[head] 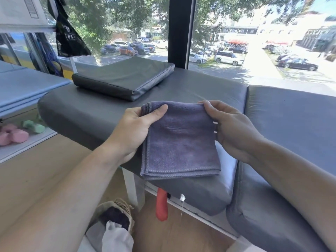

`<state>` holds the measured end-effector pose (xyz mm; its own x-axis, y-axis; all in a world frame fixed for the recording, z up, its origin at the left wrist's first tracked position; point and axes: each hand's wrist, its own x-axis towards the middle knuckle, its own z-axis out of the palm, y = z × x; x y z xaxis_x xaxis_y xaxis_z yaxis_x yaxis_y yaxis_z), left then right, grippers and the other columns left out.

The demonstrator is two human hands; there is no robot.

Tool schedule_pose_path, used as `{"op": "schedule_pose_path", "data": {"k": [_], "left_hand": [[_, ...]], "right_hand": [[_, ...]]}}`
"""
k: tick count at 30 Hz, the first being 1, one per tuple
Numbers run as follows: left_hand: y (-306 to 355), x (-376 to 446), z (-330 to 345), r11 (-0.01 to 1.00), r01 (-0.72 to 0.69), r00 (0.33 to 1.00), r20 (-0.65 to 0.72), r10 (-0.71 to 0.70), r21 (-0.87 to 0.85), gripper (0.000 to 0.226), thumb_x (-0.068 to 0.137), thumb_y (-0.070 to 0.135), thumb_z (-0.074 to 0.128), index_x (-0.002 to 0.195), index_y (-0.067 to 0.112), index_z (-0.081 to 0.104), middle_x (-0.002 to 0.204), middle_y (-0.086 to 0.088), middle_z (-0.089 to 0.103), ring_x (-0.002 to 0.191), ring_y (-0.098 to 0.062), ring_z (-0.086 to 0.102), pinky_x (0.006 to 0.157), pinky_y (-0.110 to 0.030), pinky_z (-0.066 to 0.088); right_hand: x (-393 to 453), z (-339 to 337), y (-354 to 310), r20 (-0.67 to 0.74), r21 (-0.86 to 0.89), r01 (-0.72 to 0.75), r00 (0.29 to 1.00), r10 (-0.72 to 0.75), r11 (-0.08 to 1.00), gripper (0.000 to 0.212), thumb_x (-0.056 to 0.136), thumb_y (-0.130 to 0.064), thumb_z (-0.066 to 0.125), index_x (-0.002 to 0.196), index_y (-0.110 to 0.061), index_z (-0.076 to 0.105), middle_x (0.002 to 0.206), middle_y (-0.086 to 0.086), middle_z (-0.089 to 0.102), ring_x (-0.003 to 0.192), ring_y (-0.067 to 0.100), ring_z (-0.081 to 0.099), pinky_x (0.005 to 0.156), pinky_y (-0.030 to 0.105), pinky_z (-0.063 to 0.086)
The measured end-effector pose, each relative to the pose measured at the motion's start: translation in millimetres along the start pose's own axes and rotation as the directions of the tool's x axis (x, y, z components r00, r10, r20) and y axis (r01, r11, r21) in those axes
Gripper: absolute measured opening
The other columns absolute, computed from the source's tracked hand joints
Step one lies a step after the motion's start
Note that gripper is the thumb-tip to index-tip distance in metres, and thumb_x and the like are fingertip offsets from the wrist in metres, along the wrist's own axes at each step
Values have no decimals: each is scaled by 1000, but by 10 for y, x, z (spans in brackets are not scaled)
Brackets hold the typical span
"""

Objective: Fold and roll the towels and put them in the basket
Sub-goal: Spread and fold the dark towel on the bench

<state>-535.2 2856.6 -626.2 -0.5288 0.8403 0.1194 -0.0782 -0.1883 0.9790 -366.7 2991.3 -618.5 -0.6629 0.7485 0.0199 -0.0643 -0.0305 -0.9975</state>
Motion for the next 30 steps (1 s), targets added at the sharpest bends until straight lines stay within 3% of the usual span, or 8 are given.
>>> {"op": "schedule_pose_path", "data": {"k": [5, 11, 15, 18, 21, 25, 27, 30], "left_hand": [[-10, 10, 13, 999, -27, 999, -42, 26, -34, 21, 76, 27, 74, 86, 10, 81, 97, -12, 78, 90, -25, 75, 92, -45, 58], [-18, -6, 12, 995, -98, 995, 13, 98, -35, 18, 76, 25, 73, 86, 12, 82, 96, -10, 79, 89, -21, 75, 86, -37, 60], [-10, -26, -2, 994, -110, 991, 69, 111, -29, 18, 79, 21, 71, 90, 11, 82, 99, -10, 78, 91, -20, 75, 82, -31, 59], [-16, -11, -25, 994, -109, 992, 69, 109, -17, 21, 82, 19, 70, 97, 8, 80, 101, -12, 78, 94, -22, 75, 86, -34, 59], [-56, 17, -15, 994, -110, 994, 8, 109, 24, 19, 85, 18, 71, 98, 6, 78, 101, -12, 78, 95, -25, 74, 92, -41, 57], [-79, 21, 17, 994, -102, 995, 11, 102, 40, 15, 91, 12, 68, 100, 6, 78, 101, -13, 78, 96, -27, 74, 95, -45, 57], [-75, 28, 10, 993, -107, 994, 20, 106, 40, 15, 89, 13, 69, 100, 7, 78, 101, -13, 78, 96, -27, 74, 94, -45, 57], [-77, 42, -17, 992, -116, 993, 31, 114, 57, 15, 91, 14, 68, 100, 8, 78, 101, -12, 78, 94, -25, 74, 93, -43, 57]], "right_hand": [[-34, -34, -37, -81, -6, 55, 995, -55, 998, 30, 92, -36, 70, 102, -11, 58, 97, 8, 71, 78, 17, 69, 71, 28, 58], [-49, -68, -113, 55, 21, -120, 991, 119, 993, 41, 87, -50, 69, 99, -11, 77, 89, 3, 75, 82, 17, 71, 87, 34, 58], [-48, -59, -98, 59, 116, -169, 985, 163, 979, 38, 83, -42, 76, 106, -12, 76, 93, 2, 73, 85, 17, 69, 81, 34, 58], [-38, -54, -83, 64, 243, -191, 981, 181, 951, 42, 79, -34, 80, 114, -10, 74, 93, 3, 71, 86, 21, 67, 92, 39, 57], [-24, -19, -29, 26, 259, -133, 991, 131, 957, 21, 86, -31, 76, 97, -14, 71, 88, 4, 71, 80, 21, 64, 91, 40, 55], [7, -46, 12, -42, 173, -114, 992, 123, 978, 42, 80, -38, 81, 106, -10, 65, 103, 15, 64, 94, 30, 58, 104, 51, 48], [0, -119, -36, 60, 99, -121, 991, 116, 988, 54, 81, -37, 78, 118, 1, 65, 109, 12, 67, 96, 28, 61, 101, 45, 52], [-24, -170, -92, 254, -44, -61, 965, 70, 997, 47, 81, -18, 76, 126, -5, 68, 118, 8, 74, 103, 22, 72, 87, 31, 60]]}}
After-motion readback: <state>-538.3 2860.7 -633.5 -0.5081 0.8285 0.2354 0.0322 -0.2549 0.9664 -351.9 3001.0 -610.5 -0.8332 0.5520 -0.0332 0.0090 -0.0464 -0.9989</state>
